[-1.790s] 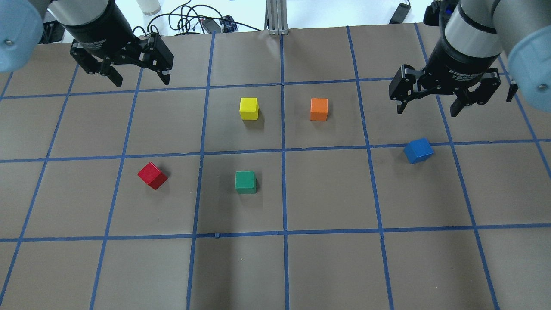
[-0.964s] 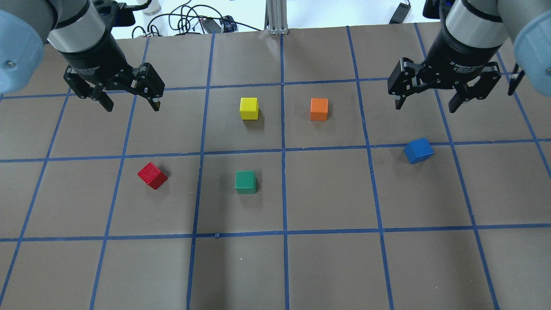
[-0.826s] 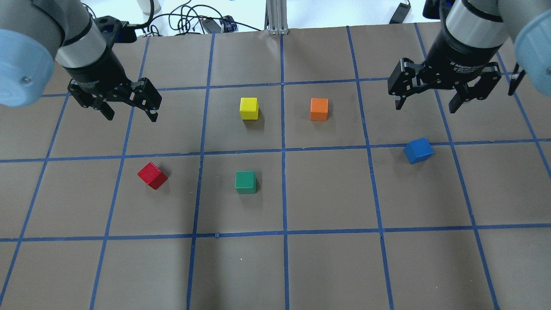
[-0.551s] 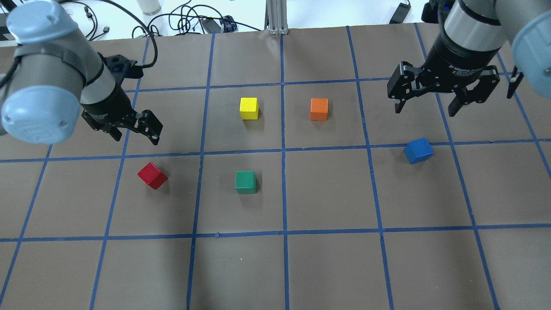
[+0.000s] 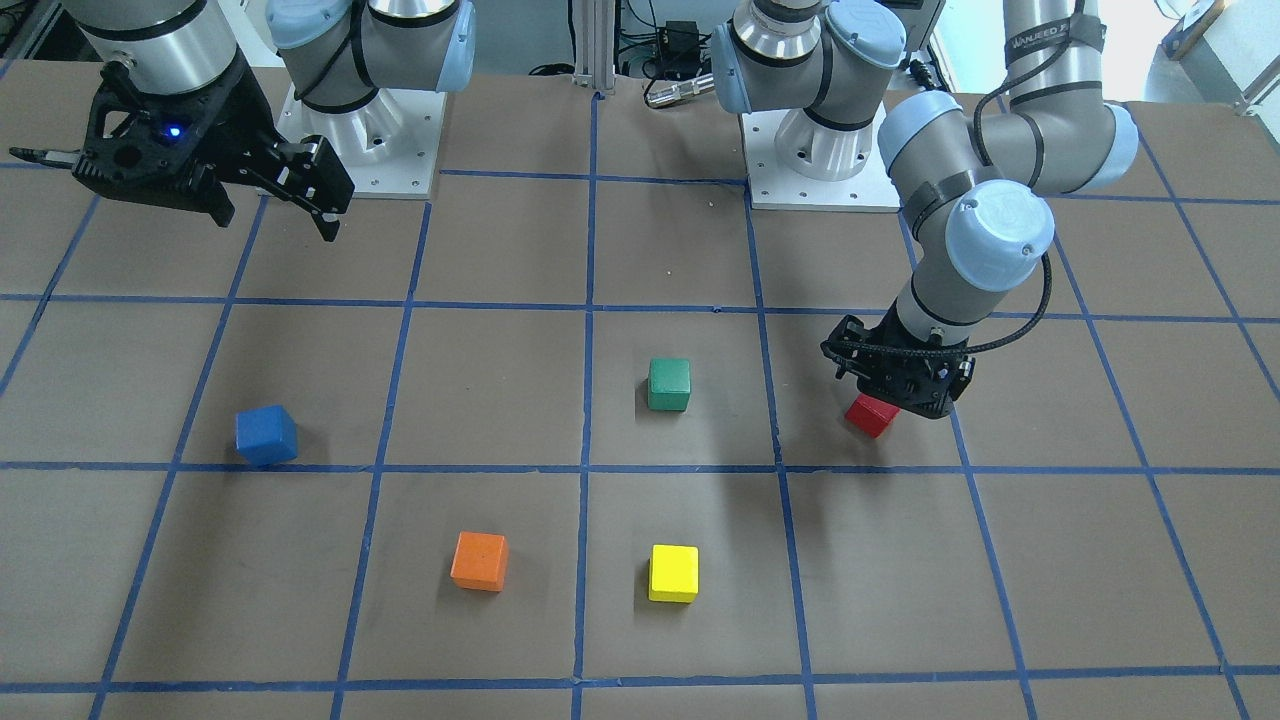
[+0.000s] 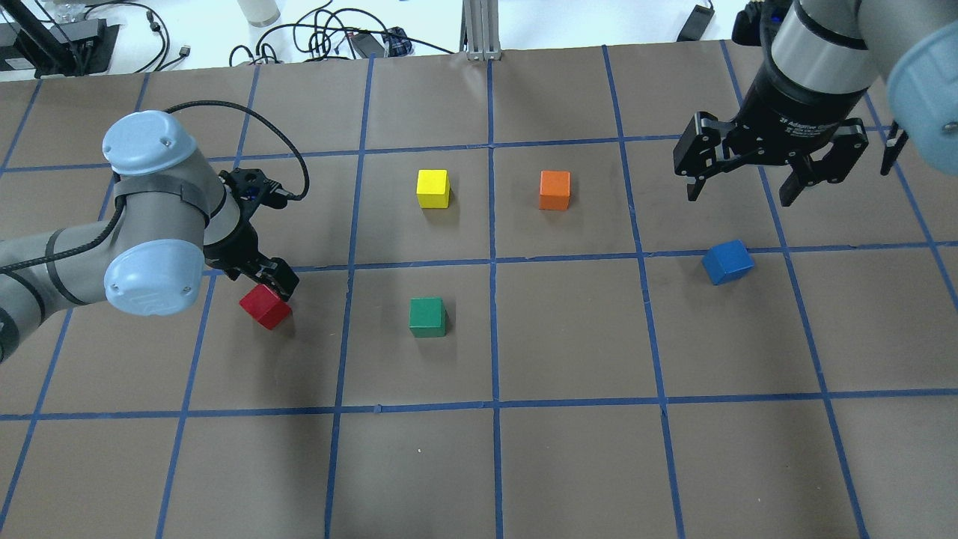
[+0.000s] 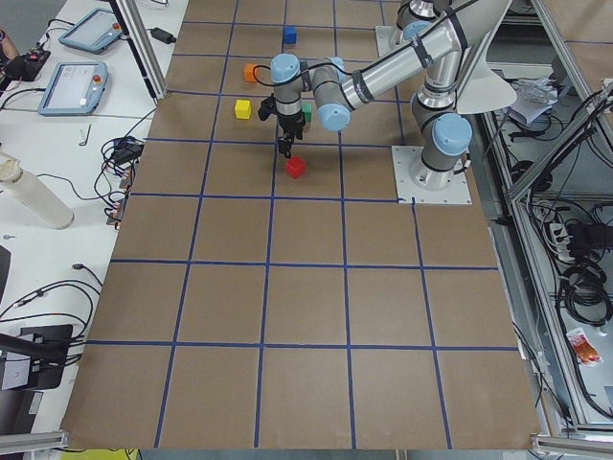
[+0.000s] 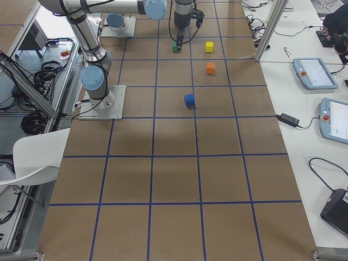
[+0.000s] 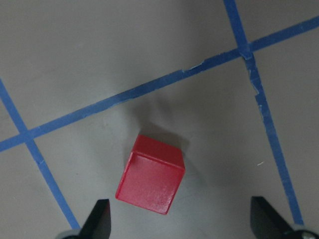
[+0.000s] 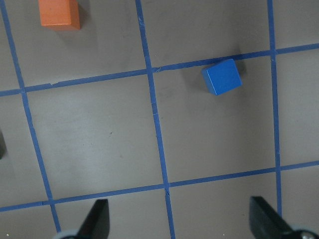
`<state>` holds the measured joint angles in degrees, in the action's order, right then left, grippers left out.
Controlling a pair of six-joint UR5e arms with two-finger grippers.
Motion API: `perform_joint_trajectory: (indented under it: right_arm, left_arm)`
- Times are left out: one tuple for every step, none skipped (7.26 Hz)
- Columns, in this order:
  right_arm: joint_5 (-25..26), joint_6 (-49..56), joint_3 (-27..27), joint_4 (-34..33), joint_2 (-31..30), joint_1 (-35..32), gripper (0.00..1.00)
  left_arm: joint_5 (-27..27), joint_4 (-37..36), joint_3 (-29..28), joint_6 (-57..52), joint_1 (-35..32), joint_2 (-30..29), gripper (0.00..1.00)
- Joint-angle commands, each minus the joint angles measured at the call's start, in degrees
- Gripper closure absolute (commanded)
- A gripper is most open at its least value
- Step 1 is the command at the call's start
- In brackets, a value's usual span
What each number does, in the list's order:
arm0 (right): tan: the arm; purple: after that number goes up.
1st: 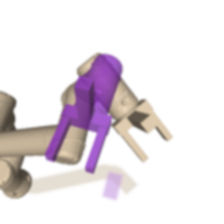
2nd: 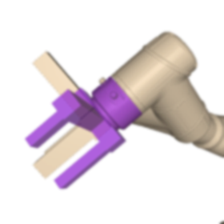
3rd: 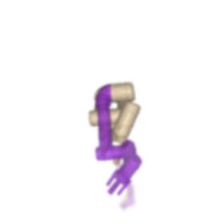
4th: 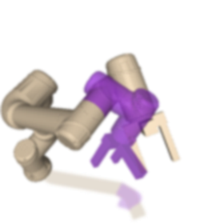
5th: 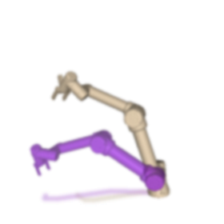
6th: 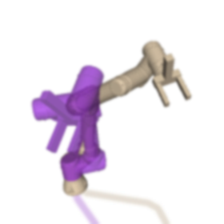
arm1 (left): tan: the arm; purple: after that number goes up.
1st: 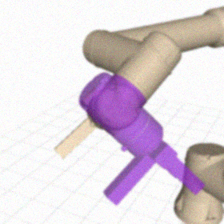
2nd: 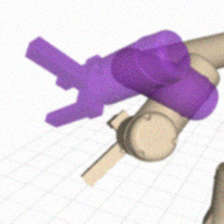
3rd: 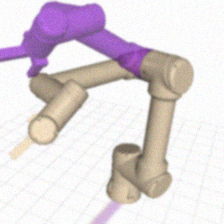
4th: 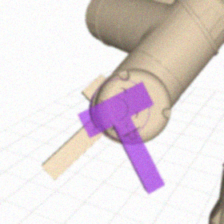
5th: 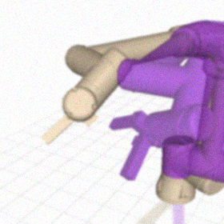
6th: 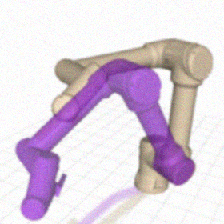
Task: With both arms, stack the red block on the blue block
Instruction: 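Close the left gripper on the red cube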
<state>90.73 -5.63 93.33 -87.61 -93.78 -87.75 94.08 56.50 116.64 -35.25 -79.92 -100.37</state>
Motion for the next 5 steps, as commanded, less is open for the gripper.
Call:
perform_joint_trajectory:
  right_arm:
    - [0.0, 0.0, 0.0, -0.2, 0.0, 0.0, 0.00]
    - [-0.1, 0.0, 0.0, -0.3, 0.0, 0.0, 0.00]
    - [-0.1, 0.0, 0.0, -0.3, 0.1, 0.0, 0.00]
    - [0.4, 0.0, 0.0, -0.1, 0.1, 0.0, 0.00]
    - [0.1, 0.0, 0.0, -0.2, 0.1, 0.0, 0.00]
  left_arm:
    - [2.7, -3.0, 0.6, -4.2, 0.0, -2.9, 0.00]
    - [2.9, -4.5, 1.7, -4.2, 0.0, -3.4, 0.00]
    - [2.7, -6.9, 4.3, -4.0, 0.1, -4.2, 0.02]
    - [2.9, -10.1, 5.3, -4.2, 0.1, -5.0, 0.23]
    - [2.9, -10.3, 5.4, -4.4, 0.2, -5.3, 0.56]
